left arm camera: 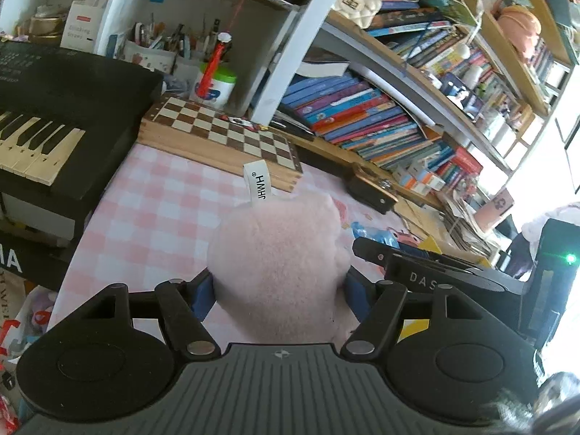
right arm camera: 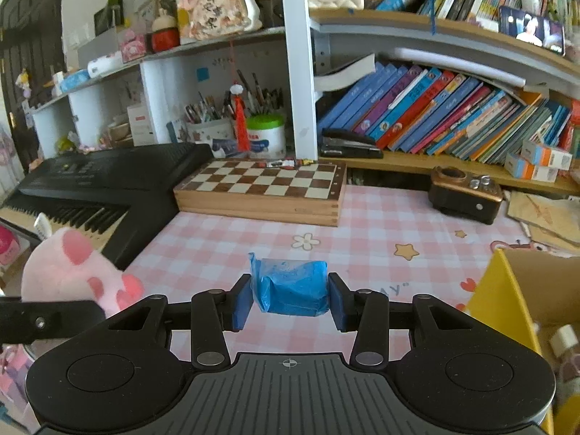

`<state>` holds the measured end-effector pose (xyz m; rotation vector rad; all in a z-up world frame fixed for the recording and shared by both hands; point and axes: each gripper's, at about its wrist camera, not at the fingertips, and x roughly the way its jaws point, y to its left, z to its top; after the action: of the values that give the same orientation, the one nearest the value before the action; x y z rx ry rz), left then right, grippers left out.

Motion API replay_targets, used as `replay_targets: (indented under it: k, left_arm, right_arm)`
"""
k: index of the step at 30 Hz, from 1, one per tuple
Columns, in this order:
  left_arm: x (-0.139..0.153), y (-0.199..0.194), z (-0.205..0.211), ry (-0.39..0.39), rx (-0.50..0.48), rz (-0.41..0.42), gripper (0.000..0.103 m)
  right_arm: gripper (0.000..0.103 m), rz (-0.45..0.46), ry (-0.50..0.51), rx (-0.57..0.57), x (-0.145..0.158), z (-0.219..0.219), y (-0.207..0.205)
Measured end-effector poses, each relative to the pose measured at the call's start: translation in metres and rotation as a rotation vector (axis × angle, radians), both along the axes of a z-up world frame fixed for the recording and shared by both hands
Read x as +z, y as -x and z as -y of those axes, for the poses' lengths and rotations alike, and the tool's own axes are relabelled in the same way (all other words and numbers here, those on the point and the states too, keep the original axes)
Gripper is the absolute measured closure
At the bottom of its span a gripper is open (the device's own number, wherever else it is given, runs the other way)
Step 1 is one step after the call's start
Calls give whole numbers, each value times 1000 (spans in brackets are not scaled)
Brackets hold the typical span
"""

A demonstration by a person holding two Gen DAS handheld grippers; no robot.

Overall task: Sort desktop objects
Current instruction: 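Carry the pink pig and blue object together toward the yellow box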

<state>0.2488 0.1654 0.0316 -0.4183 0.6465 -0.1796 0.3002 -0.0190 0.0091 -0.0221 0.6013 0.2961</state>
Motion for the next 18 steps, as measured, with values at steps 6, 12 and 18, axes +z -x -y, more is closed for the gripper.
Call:
replay_targets:
  k: [6, 12, 18]
  left_arm:
    - [2, 22, 8, 6, -43, -18, 35]
    - [4, 46, 16, 19, -104, -38, 35]
    - [6, 65, 25, 26, -169, -57, 35]
  right_arm:
    - [60, -4, 13, 20, 6, 5, 39]
    - [60, -30, -5, 33, 11, 17, 75]
    - [60, -65, -32, 27, 15, 24, 105]
